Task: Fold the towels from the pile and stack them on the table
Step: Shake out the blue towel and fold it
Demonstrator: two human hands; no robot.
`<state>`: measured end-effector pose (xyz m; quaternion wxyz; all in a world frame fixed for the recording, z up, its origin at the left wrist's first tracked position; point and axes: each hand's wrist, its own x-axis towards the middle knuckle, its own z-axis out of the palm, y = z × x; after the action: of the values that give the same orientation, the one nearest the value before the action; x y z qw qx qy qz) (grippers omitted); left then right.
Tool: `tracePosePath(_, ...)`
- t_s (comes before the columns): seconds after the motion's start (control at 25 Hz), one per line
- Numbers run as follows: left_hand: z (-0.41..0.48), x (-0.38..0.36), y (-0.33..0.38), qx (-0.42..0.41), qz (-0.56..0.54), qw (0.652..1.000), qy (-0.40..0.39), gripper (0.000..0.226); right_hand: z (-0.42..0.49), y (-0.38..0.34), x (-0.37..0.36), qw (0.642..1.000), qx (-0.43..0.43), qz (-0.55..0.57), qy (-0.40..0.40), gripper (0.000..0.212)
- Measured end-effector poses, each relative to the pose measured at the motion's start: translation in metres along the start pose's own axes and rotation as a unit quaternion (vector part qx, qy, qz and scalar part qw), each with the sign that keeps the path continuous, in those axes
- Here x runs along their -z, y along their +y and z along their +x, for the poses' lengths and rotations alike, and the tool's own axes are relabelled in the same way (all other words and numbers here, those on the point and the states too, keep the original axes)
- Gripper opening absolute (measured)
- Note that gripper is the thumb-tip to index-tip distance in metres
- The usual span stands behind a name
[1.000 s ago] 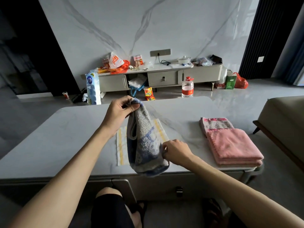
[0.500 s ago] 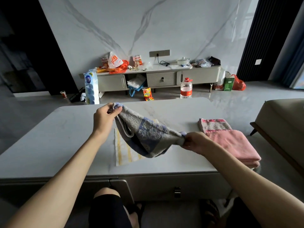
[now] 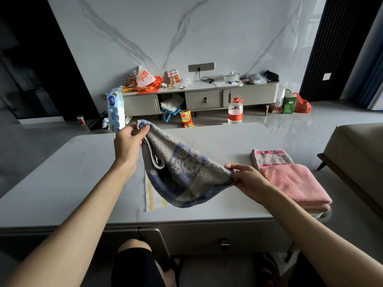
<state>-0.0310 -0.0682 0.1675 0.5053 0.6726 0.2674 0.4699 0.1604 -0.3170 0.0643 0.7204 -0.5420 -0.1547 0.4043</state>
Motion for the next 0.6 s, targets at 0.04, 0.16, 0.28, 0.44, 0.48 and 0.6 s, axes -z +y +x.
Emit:
tracePosePath(0.04, 0.0, -0.003, 0.006, -0.005, -0.007, 1.0, -0.003, 0.026, 0.0, 0.002, -0.001, 1.0, -0.008, -0.01, -0.002, 0.046)
tracePosePath(0.16, -0.002, -0.011, 0.02, -0.021, -0.018, 1.0, -0.012, 0.032, 0.0, 0.007, 0.003, 0.997, -0.056, -0.049, -0.009, 0.043)
tracePosePath(0.28, -0.002, -0.013, 0.027, -0.031, -0.024, 0.999, -0.016, 0.027, 0.002, 0.012, 0.007, 0.995, -0.093, 0.01, -0.044, 0.042)
tracePosePath(0.44, 0.004, -0.007, 0.025, -0.013, -0.05, 0.999, -0.005, 0.023, 0.005, 0.017, 0.012, 0.966, -0.087, 0.241, -0.033, 0.043)
tracePosePath(0.48, 0.004, -0.007, 0.025, -0.013, -0.05, 0.999, -0.004, 0.022, 0.005, 0.018, 0.013, 0.964, -0.081, 0.253, -0.032, 0.044)
tracePosePath(0.6, 0.004, -0.009, 0.026, -0.014, -0.045, 0.999, -0.007, 0.025, 0.003, 0.023, 0.012, 0.975, -0.055, 0.206, -0.061, 0.048)
